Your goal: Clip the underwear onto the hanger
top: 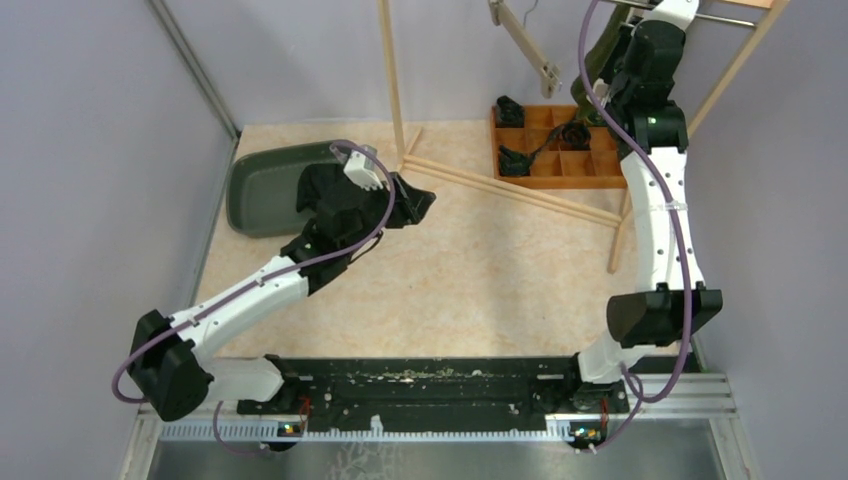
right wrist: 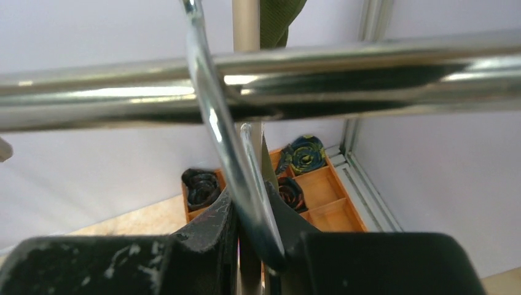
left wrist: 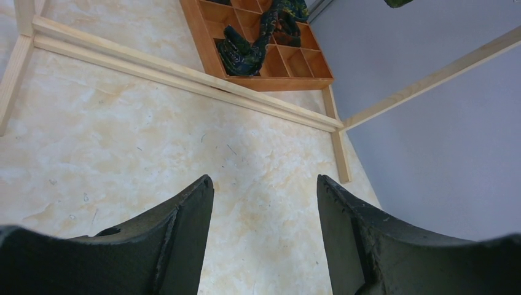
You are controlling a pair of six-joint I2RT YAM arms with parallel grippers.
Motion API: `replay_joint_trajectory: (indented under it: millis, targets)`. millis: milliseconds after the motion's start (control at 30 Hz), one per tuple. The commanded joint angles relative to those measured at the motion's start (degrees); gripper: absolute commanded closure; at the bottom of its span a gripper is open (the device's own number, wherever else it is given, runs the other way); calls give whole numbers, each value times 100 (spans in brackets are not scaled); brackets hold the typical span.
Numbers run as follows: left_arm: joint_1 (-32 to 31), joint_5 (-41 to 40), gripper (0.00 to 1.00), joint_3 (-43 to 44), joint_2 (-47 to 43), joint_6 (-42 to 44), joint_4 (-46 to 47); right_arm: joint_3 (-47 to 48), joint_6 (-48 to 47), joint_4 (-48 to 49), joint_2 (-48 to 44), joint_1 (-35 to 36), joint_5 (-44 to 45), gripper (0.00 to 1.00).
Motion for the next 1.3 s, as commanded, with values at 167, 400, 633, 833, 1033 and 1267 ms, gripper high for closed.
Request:
replay_joint_trajectory:
  millis: [167,400,633,833,1033,1267]
  targets:
    - [27,81,32,-277,-349,118,353,-578,158,-177,-590,-203,-1365,100]
    - [27,126,32,-390,-470,141,502,-690,169,-700,-849,-316,-1913,100]
    - [27,75,32,-611,-724,129,610,-816,201,-897,-1192,-333,-2029,100]
    - [29,17,32,-711,-937,235,604,-729,315,-1089,-1330,-443,-2077,89]
    - [27,-327,28,-595,-1114,488,256,-593,476,-1118,-1476,-529,-1844,52]
    - [35,-375,12,-27,-894,609,-319,-243,503,-1143,-1681,-558,-1526,23]
